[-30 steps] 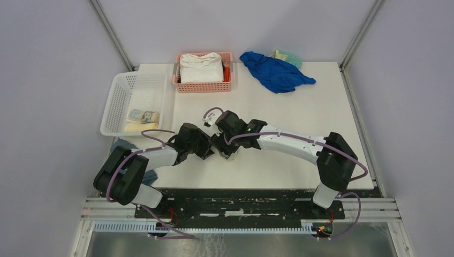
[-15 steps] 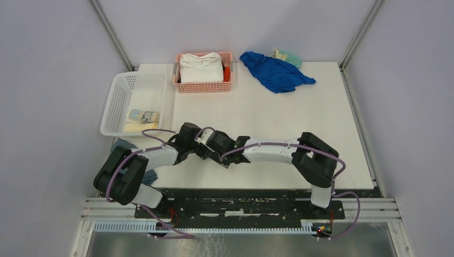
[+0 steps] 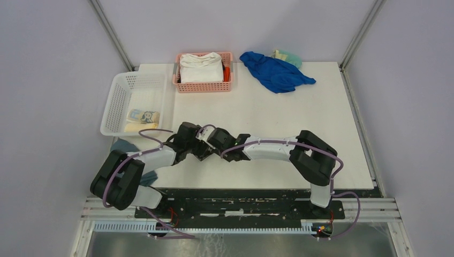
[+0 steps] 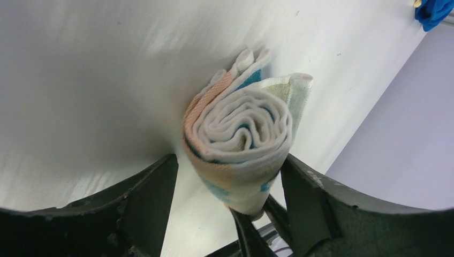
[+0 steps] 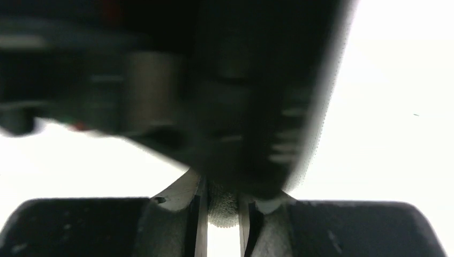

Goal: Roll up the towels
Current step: Roll the towel at the center of the board.

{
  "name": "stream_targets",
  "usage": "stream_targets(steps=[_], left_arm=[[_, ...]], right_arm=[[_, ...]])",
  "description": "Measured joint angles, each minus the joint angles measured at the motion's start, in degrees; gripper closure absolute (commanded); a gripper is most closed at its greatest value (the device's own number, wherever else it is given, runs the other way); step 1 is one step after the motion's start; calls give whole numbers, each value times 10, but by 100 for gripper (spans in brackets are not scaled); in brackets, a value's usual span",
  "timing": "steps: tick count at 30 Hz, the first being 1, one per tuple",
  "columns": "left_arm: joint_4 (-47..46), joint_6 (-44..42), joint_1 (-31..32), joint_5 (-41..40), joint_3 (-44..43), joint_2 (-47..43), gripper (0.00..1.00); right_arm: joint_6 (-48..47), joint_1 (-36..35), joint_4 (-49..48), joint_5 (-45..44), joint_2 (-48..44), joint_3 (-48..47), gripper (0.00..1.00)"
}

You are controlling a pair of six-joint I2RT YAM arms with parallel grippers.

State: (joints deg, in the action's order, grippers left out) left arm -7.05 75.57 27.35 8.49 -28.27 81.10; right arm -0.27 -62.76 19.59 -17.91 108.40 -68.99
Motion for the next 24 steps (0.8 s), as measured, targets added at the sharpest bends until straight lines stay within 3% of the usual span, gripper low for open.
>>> stream_targets(steps=[5, 11, 24], left_arm=[[40, -3, -8, -26, 18, -57, 18], [58, -4, -13, -36, 47, -133, 17], [-11, -3, -13, 7, 83, -108, 26]], right_arm=[[7, 52, 19, 122, -2, -21, 79], [42, 134, 32, 336, 20, -52, 80], [155, 224, 1, 643, 110, -80, 82]])
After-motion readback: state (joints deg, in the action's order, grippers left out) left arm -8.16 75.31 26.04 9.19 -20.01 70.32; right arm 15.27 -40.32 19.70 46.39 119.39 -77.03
